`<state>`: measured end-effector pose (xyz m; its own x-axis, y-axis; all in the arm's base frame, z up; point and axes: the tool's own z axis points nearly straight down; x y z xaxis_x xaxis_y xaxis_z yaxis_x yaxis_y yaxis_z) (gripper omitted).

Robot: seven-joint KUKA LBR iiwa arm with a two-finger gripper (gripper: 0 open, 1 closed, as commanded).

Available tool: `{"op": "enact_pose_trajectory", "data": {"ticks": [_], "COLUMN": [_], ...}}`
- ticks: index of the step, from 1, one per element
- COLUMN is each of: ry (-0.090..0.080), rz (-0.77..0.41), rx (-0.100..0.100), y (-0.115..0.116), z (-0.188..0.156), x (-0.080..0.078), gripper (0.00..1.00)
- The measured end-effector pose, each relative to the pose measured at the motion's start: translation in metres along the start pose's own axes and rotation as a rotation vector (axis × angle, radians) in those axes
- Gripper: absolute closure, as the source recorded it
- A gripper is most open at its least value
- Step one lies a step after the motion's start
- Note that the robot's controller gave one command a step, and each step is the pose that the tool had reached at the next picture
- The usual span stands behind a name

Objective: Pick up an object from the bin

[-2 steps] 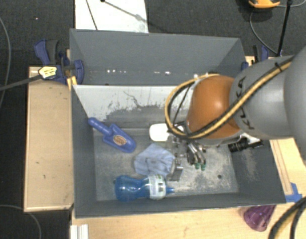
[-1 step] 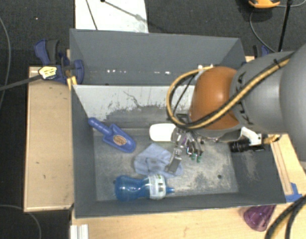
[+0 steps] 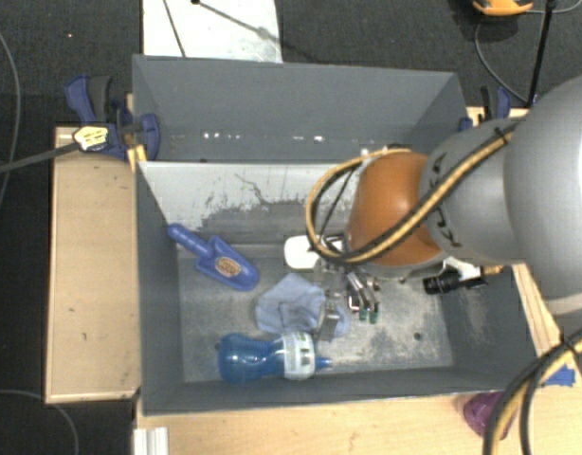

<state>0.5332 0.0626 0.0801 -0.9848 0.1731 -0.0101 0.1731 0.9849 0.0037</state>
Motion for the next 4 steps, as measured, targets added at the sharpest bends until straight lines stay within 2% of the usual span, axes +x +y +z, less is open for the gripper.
{"op": "enact_pose_trajectory", "data": {"ticks": [1,3,4], "ry": [0.001,0.004,0.005], "rz": [0.108,0.107,0.106], "rx": [0.000,0.001,0.002], "y": [0.016,0.016,0.015], "z": [0.009,0.006,-0.009], "x": [-0.003,-0.002,-0.002], "gripper": [1.00,1.00,1.00]}}
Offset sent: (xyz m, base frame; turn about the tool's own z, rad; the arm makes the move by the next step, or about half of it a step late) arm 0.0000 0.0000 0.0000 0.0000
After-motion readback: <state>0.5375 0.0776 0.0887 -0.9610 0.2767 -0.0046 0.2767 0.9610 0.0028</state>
